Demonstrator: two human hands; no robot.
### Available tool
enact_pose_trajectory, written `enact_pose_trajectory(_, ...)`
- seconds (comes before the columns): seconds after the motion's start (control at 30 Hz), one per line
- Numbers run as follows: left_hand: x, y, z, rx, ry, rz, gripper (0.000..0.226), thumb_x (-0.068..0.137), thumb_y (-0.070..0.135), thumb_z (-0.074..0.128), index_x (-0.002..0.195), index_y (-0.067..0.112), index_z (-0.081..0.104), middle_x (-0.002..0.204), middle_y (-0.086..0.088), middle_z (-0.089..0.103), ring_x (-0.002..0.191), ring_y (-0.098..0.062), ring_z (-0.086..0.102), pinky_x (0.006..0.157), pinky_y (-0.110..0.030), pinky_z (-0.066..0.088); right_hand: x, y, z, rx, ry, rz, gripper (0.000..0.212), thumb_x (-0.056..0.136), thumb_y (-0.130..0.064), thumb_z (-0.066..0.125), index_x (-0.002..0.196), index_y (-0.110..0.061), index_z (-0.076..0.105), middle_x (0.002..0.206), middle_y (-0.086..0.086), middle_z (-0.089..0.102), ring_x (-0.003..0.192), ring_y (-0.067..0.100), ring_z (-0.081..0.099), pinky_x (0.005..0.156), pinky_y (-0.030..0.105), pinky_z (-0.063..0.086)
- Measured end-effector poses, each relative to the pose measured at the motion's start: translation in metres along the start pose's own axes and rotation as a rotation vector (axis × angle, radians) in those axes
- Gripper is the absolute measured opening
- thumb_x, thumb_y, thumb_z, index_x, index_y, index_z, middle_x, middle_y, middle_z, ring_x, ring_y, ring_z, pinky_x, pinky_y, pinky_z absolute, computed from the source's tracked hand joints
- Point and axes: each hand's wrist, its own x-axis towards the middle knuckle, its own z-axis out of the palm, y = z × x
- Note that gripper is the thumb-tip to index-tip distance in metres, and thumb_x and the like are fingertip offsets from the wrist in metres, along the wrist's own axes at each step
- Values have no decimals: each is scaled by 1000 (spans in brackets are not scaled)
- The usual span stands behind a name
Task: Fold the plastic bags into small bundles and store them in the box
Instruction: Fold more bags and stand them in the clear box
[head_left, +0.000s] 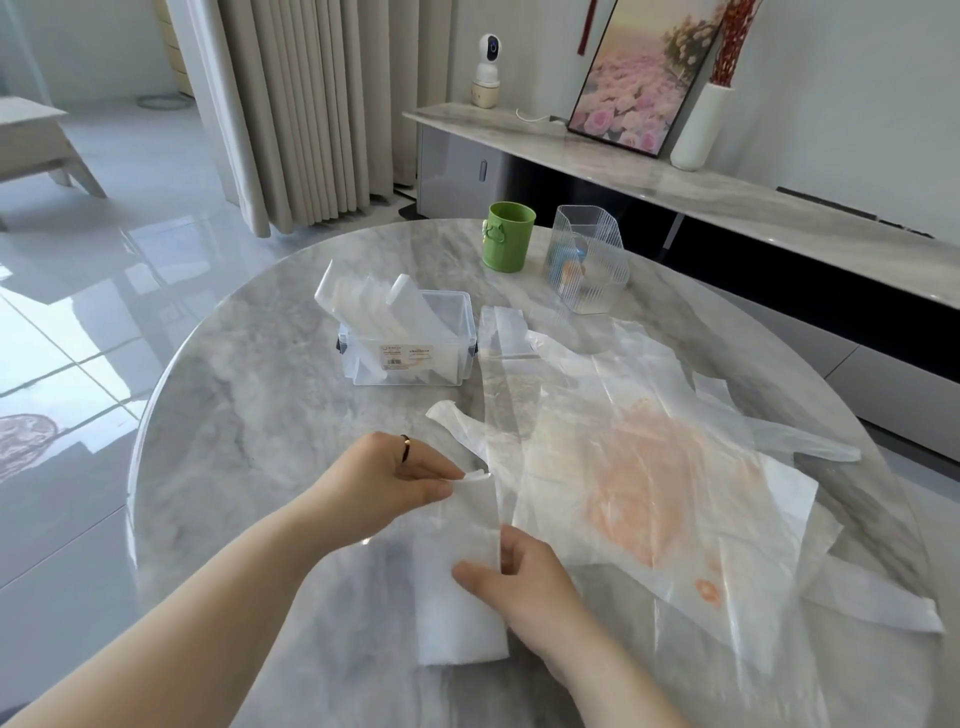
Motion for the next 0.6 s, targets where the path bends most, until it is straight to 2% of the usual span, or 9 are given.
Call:
enact_pose_trajectory(0.1, -2, 4, 0, -3, 0, -4, 28, 81, 7, 68, 72, 33, 64, 64, 20, 67, 66, 10, 63, 66, -3, 48, 4, -10, -4, -57, -83, 14, 17, 79, -8, 62, 81, -24, 65, 80, -8, 68, 73, 6, 64, 67, 16, 50)
enact_pose_trajectory(0.17, 0, 6, -3, 10, 29, -1, 22, 82, 14, 66, 82, 36, 61, 79, 20, 65, 77, 7, 62, 69, -4, 46, 10, -22, -6, -115, -134, 14, 18, 79, -6, 59, 79, -23, 65, 79, -6, 67, 71, 5, 63, 65, 15, 48)
enact_pose_trajectory(0.23, 5, 7, -14, -7, 117, -7, 17, 85, 20, 63, 96, 34, 60, 90, 21, 63, 84, 4, 60, 69, -3, 45, 19, -41, -11, -178, -108, -12, 24, 84, -2, 57, 74, -24, 61, 76, -7, 65, 64, -1, 60, 59, 11, 47)
enact_pose_trajectory(0.3, 15, 5, -31, -62, 271, -48, 20, 89, 23, 58, 108, 26, 62, 98, 12, 64, 91, -5, 60, 74, -11, 42, 31, -67, -19, -213, 41, -83, 18, 85, -4, 58, 77, -20, 58, 78, -4, 64, 66, 4, 60, 57, 13, 45)
enact_pose_trajectory(0.37, 30, -1, -51, -96, 452, -111, 26, 93, 24, 51, 117, 20, 60, 106, 2, 62, 99, -11, 55, 80, -21, 37, 46, -96, -26, -239, 280, -191, 5, 85, -9, 58, 85, -14, 56, 82, 3, 61, 76, 16, 57, 61, 21, 42)
enact_pose_trajectory(0.47, 53, -13, -77, -187, 643, -165, 33, 96, 23, 43, 129, 20, 50, 122, -1, 58, 100, -11, 47, 83, -25, 34, 82, -140, -23, -267, 548, -411, 8, 86, -11, 56, 92, -13, 51, 73, -2, 52, 79, 20, 52, 59, 25, 37)
enact_pose_trajectory(0.53, 66, -19, -84, -210, 667, -144, 40, 97, 22, 41, 137, 19, 39, 129, 3, 51, 105, -10, 45, 86, -25, 34, 106, -164, -11, -349, 608, -515, 13, 88, -11, 52, 101, -10, 53, 75, -3, 51, 79, 21, 49, 63, 26, 39)
enact_pose_trajectory(0.6, 80, -23, -84, -208, 613, -99, 47, 98, 22, 39, 143, 18, 28, 130, 5, 48, 109, -10, 45, 86, -25, 33, 132, -176, -1, -489, 619, -534, 20, 90, -12, 47, 108, -3, 52, 86, 6, 52, 85, 27, 52, 71, 32, 43)
